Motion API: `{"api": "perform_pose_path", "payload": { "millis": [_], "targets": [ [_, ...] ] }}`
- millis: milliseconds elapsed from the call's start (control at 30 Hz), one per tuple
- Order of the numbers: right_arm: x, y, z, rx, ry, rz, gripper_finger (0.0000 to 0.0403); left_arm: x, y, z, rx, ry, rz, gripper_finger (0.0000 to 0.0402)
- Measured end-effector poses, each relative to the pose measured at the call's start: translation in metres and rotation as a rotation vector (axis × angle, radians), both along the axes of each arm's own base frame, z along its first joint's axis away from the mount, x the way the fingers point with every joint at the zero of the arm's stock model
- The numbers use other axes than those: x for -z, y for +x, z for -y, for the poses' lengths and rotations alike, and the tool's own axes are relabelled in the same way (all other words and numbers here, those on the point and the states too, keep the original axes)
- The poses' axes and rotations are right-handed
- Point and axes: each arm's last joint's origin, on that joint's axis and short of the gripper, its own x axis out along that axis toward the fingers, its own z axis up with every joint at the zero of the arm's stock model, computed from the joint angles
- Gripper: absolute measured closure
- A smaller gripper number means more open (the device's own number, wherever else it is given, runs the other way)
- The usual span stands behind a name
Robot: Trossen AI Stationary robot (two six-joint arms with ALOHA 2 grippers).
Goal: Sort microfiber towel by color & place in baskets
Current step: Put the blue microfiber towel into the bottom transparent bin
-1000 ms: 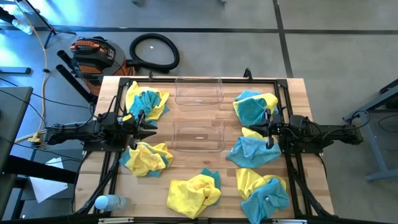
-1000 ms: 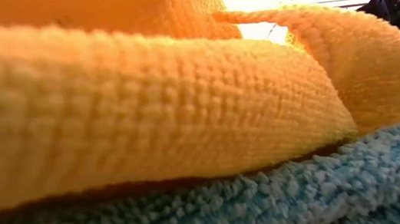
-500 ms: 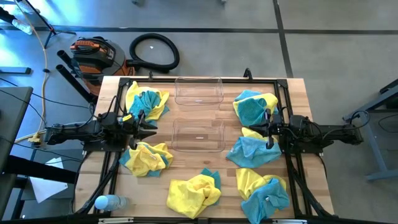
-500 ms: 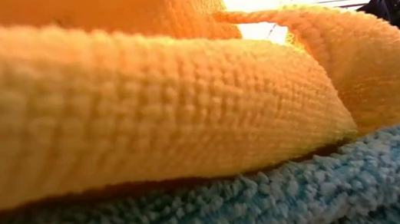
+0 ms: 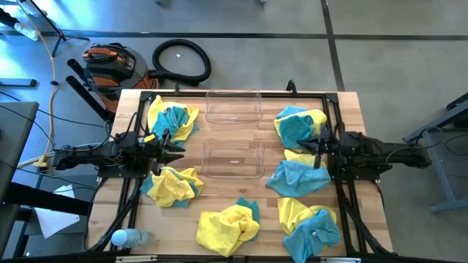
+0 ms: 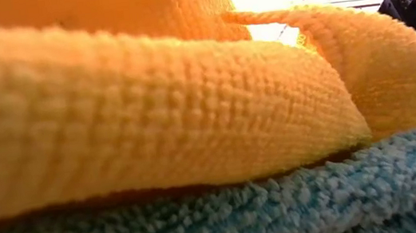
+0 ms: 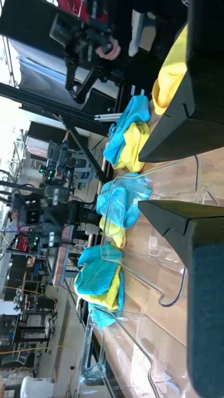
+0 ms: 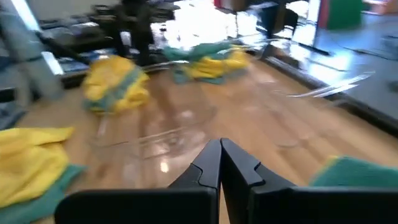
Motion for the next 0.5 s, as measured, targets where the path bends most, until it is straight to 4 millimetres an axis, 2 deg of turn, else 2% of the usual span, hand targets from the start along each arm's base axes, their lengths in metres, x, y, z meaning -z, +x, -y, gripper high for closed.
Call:
{"api": "perform_pose_path", "payload": {
  "millis": [267, 500],
  "targets": [
    [-0.067, 0.011, 0.006, 0.211, -0.063, -0.007, 0.0403, 0.000, 0.000, 0.000, 0.000, 0.000, 0.000, 0.0305],
    [-0.120, 0.032, 0.014, 0.424, -0.185, -0.223, 0.0400, 0.000, 0.000, 0.000, 0.000, 0.000, 0.000, 0.0305]
  ]
}}
